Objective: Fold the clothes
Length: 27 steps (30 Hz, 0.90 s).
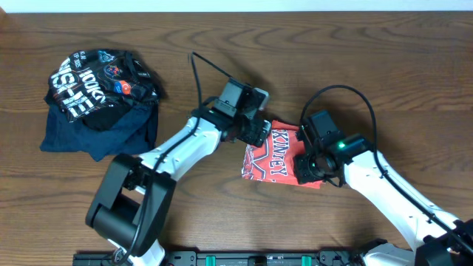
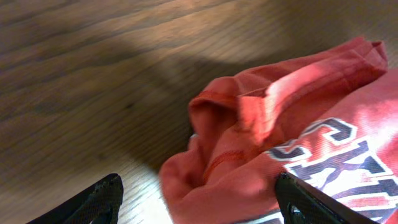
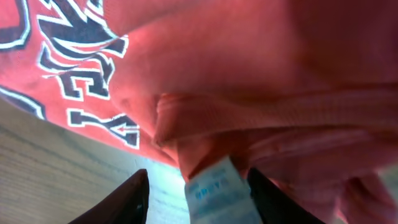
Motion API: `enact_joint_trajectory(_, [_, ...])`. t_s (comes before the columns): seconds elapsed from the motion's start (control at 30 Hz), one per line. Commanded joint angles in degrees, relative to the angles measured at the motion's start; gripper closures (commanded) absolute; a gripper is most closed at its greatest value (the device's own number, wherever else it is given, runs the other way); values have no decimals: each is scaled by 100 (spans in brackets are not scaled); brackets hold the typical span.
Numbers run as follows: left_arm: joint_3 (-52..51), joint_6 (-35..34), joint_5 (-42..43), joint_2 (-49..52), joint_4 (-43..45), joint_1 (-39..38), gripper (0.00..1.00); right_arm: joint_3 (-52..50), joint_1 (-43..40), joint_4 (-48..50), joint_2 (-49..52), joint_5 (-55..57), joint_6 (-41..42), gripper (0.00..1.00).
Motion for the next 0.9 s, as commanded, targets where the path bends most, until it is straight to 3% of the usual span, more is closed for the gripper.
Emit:
enact_joint_trajectory(0.0, [50, 179, -50, 129, 31, -52, 20, -195, 63, 114, 59, 55, 195, 51])
enact_joint_trajectory(0.1, [48, 179, -48, 170, -17, -52, 20, -299, 63, 208, 72, 129, 229, 57])
enact_joint_trajectory(0.13, [46, 179, -48, 184, -48, -52, 19, -317, 63, 212, 72, 131, 229, 67])
enact_joint_trajectory(0.17, [39, 179, -50, 203, -74, -52, 19, -323, 61, 208, 74, 140, 229, 89])
enact_joint_trajectory(0.2, [28, 179, -50, 229, -92, -52, 20, -323, 63, 201, 74, 179, 269, 99])
enact_joint_trajectory(0.53, [-4, 177, -186, 553, -649, -50, 20, -221, -195, -901, -90, 2295, 1670, 99])
enact_joint_trajectory(0.87, [-2, 155, -369, 535, -820, -50, 20, -221, -732, -800, -101, 2210, 1211, 99])
